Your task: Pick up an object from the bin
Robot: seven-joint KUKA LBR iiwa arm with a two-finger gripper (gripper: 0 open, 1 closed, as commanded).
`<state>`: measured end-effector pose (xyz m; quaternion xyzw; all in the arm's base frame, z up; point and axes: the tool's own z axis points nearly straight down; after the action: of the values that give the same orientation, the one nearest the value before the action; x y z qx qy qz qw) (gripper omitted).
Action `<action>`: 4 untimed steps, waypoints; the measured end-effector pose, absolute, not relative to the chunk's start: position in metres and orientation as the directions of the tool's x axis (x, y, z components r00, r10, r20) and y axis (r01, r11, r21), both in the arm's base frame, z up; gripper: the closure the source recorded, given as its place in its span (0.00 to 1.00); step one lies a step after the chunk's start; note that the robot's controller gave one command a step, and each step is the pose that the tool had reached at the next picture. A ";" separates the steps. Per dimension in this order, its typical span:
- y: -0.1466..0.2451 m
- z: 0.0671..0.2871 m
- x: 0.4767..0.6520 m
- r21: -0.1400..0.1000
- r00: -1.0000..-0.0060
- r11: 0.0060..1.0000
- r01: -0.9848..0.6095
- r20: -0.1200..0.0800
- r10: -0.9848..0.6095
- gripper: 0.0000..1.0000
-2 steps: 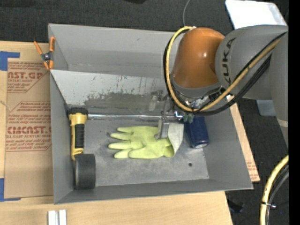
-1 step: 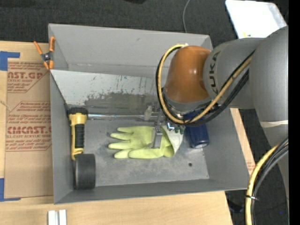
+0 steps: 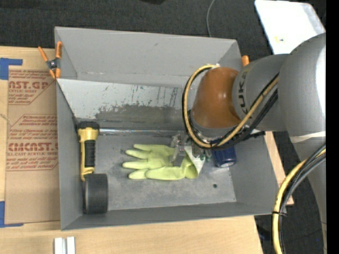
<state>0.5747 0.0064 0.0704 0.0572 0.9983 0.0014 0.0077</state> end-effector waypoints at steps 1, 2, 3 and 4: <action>0.006 0.070 0.575 0.004 -0.993 0.993 0.115 -0.015 0.115 1.00; 0.013 0.096 0.571 0.006 -0.992 0.992 0.129 -0.015 0.129 1.00; 0.012 0.163 0.569 0.005 -0.993 0.993 0.121 -0.010 0.121 1.00; 0.019 0.133 0.571 0.008 -0.990 0.990 0.142 -0.021 0.142 1.00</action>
Offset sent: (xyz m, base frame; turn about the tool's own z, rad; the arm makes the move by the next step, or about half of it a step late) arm -0.0035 0.0059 0.0297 0.0168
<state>0.5715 0.0189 0.1329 0.0711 0.9974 0.0031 0.0109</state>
